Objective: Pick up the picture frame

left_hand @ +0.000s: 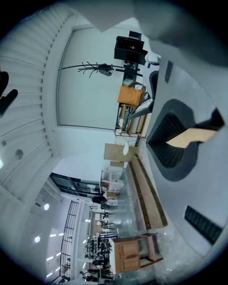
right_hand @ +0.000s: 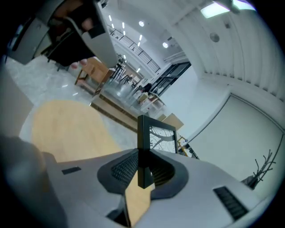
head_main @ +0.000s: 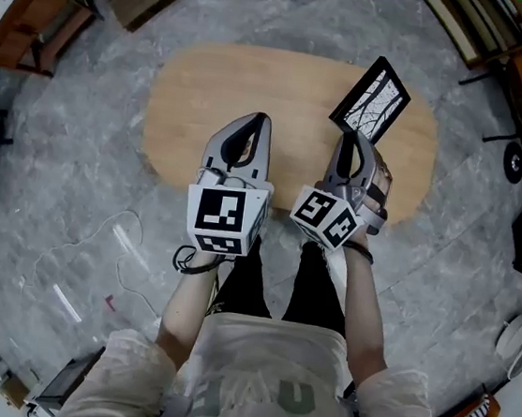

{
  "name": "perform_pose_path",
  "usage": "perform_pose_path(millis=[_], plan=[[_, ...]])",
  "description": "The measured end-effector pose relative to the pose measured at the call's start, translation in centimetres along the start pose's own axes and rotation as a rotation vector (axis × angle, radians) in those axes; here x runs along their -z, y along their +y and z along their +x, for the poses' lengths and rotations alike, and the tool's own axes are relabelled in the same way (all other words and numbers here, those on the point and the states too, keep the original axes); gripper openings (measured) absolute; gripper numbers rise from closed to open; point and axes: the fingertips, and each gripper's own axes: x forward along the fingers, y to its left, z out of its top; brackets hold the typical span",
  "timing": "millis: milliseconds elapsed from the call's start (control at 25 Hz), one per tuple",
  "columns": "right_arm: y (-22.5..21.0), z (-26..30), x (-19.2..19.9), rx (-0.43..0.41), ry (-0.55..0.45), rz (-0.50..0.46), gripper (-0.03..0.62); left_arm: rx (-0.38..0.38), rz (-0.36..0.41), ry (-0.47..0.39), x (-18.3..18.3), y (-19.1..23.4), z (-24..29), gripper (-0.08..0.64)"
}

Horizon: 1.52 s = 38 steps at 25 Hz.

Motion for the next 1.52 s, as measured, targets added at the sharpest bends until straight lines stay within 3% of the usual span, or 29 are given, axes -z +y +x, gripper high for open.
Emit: perform_pose_path(millis=[200,320,520,680,960,1520], plan=[[-9.4,-5.3,-8.1,0.059,-0.174,0.175,0.081,-0.027,0.033,-0.128,-9.8,-1.2,-3.1,0.009],[-13.7,-9.1,-11.8,0.055,-0.281,0.358,0.081,-0.032,0.070,-0.192,-14.3,-2.6,-5.6,0.009],[-17.8,-15.3,-15.5,-0.013,-0.435,0.638,0.081,-0.032,0.101,-0.250,-18.0,-4.3,-10.1,0.009],[-19.0,-18.0,-16.3,-0.102,-0.534,0.791,0.081,-0.033,0.090,-0.273,-18.8,-5.1,-11.4,0.009],[-16.9,-19.8,-14.6,-0.163,-0.510,0.865,0.081,-0.013,0.070,-0.272,-17.6,-6.0,-12.7,0.009],[-16.6,-19.4,-13.8,-0.178,-0.486,0.867,0.081,-0.005,0.084,-0.267,-17.3,-6.8,-12.3,0.009]])
